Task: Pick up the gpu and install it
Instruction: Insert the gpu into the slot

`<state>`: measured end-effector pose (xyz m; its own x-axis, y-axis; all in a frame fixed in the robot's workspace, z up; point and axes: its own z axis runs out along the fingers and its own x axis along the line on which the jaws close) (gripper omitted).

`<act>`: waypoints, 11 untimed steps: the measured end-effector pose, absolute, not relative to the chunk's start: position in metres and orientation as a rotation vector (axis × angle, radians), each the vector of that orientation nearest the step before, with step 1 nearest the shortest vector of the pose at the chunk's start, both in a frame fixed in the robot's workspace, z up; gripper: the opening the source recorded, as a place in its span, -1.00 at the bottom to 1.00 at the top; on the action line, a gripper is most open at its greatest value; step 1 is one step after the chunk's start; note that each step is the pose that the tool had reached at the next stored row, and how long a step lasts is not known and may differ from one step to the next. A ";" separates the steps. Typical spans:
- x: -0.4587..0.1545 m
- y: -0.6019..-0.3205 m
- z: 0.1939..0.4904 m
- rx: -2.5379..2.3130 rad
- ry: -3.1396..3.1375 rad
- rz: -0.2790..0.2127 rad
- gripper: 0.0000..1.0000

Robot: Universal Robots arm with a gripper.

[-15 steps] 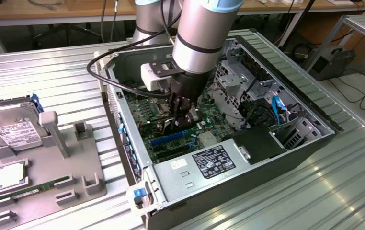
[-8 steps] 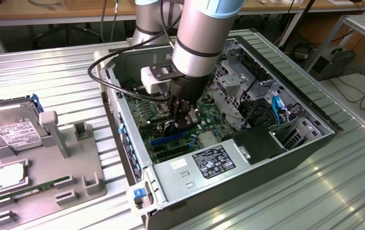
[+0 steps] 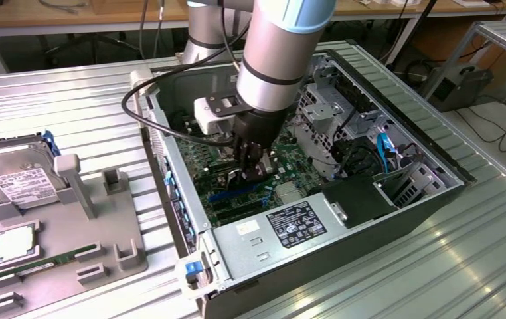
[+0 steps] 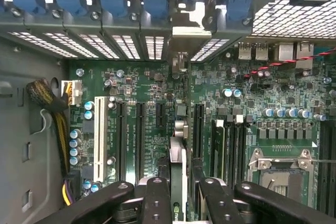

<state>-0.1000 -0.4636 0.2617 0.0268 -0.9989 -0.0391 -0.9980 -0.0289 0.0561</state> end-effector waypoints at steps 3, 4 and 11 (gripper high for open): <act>-0.101 -0.463 0.261 2.242 -2.182 -0.106 -0.47; -0.101 -0.463 0.261 2.241 -2.182 -0.106 -0.47; -0.101 -0.463 0.260 2.223 -2.170 -0.139 -0.47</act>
<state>-0.1007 -0.4634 0.2605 0.0224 -0.9989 -0.0413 -0.9960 -0.0259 0.0853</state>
